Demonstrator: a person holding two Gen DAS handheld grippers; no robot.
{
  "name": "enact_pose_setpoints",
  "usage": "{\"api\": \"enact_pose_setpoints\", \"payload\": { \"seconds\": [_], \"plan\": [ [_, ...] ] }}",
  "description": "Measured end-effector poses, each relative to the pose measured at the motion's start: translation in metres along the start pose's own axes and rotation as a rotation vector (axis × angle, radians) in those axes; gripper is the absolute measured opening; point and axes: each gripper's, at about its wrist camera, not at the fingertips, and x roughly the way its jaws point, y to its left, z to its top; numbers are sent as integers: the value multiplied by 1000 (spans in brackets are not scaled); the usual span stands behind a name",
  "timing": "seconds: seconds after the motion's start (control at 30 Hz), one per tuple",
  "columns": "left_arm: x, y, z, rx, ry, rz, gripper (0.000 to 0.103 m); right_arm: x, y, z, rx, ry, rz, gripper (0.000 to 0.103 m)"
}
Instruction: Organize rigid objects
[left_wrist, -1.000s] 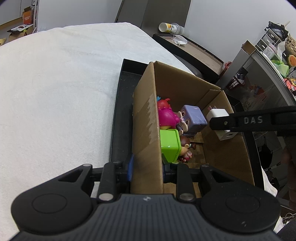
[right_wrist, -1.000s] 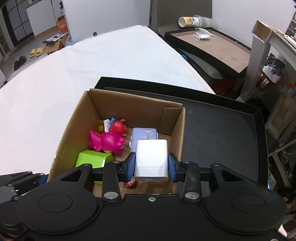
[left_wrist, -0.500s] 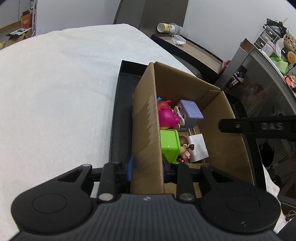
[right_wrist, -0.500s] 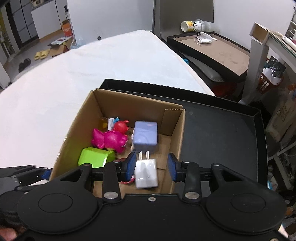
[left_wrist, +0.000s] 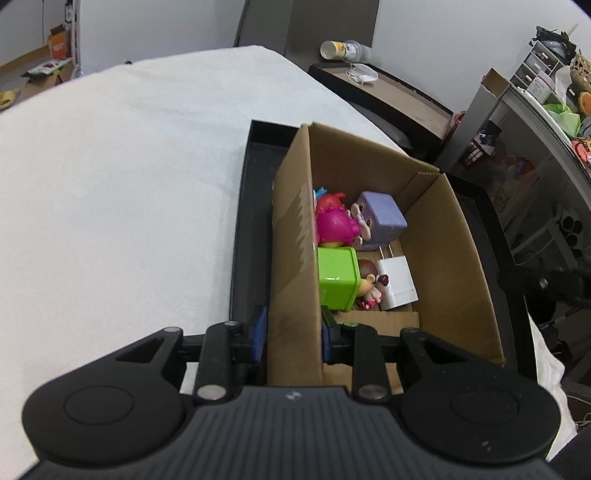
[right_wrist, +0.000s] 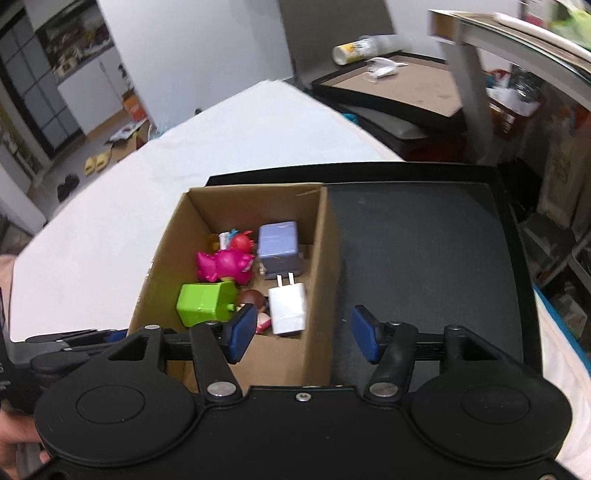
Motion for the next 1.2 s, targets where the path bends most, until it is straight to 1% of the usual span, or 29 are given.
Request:
{"api": "enact_pose_setpoints", "payload": {
  "seconds": [0.03,0.2,0.3,0.37,0.4,0.43,0.47,0.53,0.57,0.63,0.67,0.73,0.83,0.97,1.1,1.2],
  "plan": [
    [-3,-2,0,8,-2,8,27,-3,-5,-2,17,-2,4,57],
    [-22,-14,1,49,8,59,28,-17,-27,-15,65,-9,-8,68],
    [-32,-19,2,43,38,60,32,-25,-36,-21,101,-12,-6,77],
    [-40,-25,2,49,54,66,37,-32,-40,-24,117,-24,0,83],
    [-45,-30,2,60,56,74,42,-37,-41,-26,121,-33,4,85],
    [-51,-35,1,74,52,79,47,-42,-41,-28,121,-41,11,90],
    [-57,-40,1,87,46,81,49,-46,-42,-29,124,-48,17,94],
    [-70,-50,-1,104,35,76,60,-58,-44,-32,132,-66,20,97],
    [-76,-54,-1,108,30,77,63,-64,-44,-33,135,-75,17,99],
    [-91,-63,-3,119,4,68,75,-76,-45,-36,142,-91,17,103],
    [-101,-66,-4,123,-15,54,78,-82,-45,-37,144,-98,17,103],
    [-115,-75,-6,131,-34,50,86,-94,-45,-39,147,-109,1,103],
    [-135,-86,-9,156,-55,53,90,-111,-47,-44,162,-130,-18,103],
    [-155,-95,-16,157,-73,54,91,-134,-44,-52,158,-161,-26,103],
    [-174,-100,-24,159,-97,53,91,-155,-39,-59,145,-192,-16,103],
    [-188,-103,-30,153,-113,39,91,-169,-35,-64,133,-213,-11,103]
  ]
}}
